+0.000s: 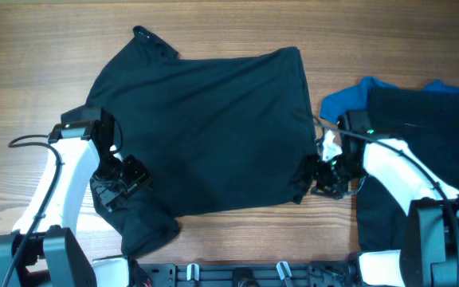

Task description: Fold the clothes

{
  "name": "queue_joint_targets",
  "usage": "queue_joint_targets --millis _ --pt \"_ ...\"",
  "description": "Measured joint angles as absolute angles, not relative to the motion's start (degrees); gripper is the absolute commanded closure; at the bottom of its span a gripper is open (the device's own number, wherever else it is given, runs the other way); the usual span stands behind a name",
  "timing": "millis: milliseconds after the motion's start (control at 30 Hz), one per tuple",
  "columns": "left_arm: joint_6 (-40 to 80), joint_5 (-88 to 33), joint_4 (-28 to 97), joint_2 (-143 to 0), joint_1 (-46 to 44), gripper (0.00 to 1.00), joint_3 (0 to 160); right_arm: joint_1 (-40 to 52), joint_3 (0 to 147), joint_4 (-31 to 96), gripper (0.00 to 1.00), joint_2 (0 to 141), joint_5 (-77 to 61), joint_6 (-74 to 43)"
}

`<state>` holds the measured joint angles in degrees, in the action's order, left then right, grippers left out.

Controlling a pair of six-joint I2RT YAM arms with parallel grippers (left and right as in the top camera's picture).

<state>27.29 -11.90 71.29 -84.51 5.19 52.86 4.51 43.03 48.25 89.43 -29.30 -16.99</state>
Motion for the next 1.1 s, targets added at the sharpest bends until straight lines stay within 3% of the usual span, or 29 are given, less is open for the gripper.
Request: queue_joint_targets --millis 100,167,300,467,533,767,1100 --pt "27.3 -11.9 71.1 -84.5 5.2 0.33 52.8 6.9 41.3 44.7 0.38 89.4 -29.1 -18.5" --pt "27.3 -11.9 71.1 -84.5 5.2 0.33 52.8 8.2 40.9 42.5 0.63 89.4 -28.9 -19.9" --pt "27.3 -11.9 70.9 -84.5 5.2 0.33 52.8 9.5 39.9 40.9 0.95 89.4 -28.2 -23.4" --pt "27.3 -11.9 70.9 -84.5 5.2 0.35 52.8 9.6 39.7 40.3 0.96 89.4 -28.0 -24.6" --pt "27.3 -11.9 70.9 -84.5 5.2 0.41 52.8 9.6 39.8 40.9 0.96 89.4 -27.9 -24.4" --pt "27.3 -11.9 71.5 -84.5 5.2 0.42 52.7 9.6 55.0 58.7 0.96 89.6 -27.0 -20.0" --pt "27.3 -13.9 73.9 -84.5 3.8 0.34 52.3 9.6 60.6 50.3 0.96 89.6 -26.9 -24.2"
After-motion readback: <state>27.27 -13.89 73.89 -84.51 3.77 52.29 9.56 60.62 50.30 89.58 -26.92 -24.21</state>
